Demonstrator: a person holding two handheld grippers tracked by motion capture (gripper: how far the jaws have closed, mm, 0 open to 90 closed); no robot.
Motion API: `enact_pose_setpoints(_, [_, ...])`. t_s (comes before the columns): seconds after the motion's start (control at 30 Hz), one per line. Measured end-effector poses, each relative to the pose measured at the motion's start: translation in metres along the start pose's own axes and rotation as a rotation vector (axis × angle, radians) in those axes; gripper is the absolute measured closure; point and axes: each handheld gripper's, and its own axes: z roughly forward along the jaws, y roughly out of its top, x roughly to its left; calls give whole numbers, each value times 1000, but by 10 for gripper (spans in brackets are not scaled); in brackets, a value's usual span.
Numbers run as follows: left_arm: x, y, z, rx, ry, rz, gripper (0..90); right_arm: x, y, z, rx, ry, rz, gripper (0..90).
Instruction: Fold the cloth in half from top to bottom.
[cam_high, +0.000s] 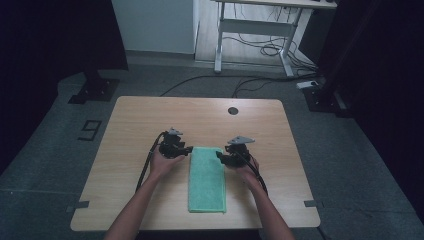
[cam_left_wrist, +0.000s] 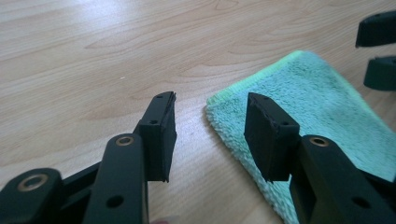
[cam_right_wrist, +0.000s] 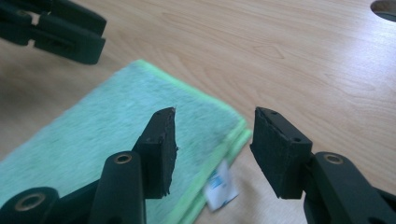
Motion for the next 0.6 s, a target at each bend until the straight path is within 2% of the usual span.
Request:
enact_pose_setpoints(0.13, [2, 1, 12, 12, -12, -18, 541, -5, 5, 10, 9, 2, 18, 494])
enact_pose_setpoints(0.33, [-1, -1, 24, 32, -29, -9, 541, -9, 8, 23, 27, -3, 22, 458])
enact_pose_setpoints(0.5, [-1, -2, 25, 20, -34, -14, 551, -15, 3, 29, 56, -16, 44, 442])
enact_pose_setpoints(0.6, [-4, -3, 25, 21, -37, -2, 555, -16, 1, 31, 58, -2, 60, 443])
